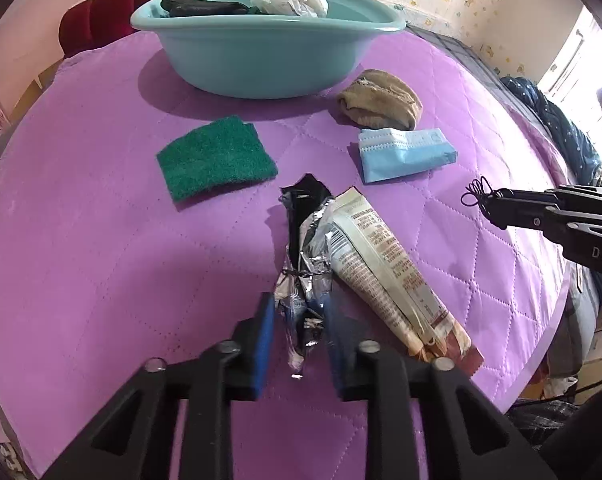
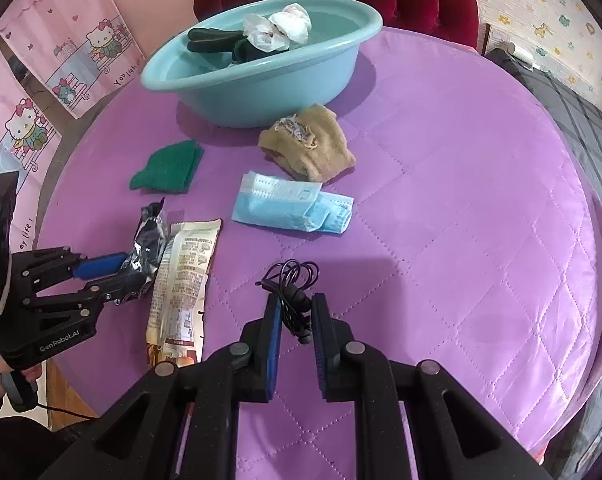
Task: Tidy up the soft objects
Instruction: 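Grasp the silver foil wrapper with the left tool while the right tool grasps the black cable, then carry the foil wrapper and black cable over the teal basin and release both inside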
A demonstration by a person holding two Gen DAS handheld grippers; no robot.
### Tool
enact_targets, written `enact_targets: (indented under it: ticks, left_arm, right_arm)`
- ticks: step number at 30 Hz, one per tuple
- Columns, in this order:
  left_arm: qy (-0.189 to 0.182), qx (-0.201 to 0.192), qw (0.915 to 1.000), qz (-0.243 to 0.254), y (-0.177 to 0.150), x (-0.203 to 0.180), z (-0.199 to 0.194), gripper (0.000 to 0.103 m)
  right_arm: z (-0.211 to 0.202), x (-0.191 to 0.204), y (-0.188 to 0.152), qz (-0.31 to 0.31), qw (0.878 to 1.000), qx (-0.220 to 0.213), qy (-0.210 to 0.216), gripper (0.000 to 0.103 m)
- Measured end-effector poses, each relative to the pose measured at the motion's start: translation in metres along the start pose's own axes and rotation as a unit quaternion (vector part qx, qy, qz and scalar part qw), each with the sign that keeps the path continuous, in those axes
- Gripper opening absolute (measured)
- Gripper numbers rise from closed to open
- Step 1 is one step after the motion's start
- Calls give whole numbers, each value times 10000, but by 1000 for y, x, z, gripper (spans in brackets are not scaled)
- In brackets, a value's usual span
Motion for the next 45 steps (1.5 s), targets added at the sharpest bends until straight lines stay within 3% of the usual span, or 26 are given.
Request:
enact_targets:
  ticks: [24,31,45]
  left_arm:
    - [2,-177,9997,-158,-5,4,-54,15]
    - [34,-455,9990,-38,9,0,-81,15]
    - [95,-858,9963,43,56,-1,-120,15]
  right_arm:
    - [-13,11,7,-100,9999,-22,4,14]
    - [-28,17,17,-118,9999,-99,-54,15]
    - [-74,25,69,-87,9987,-494,16,15]
Point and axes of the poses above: each gripper's, at about its wrist camera, not at the fingertips, and z roughly the way its jaws point, x to its left, y to its top, the point moved 5 cm from there along z, roughly the way its jaws point, and after that the axes turned 3 degrees about x, right-handed, at the moved point
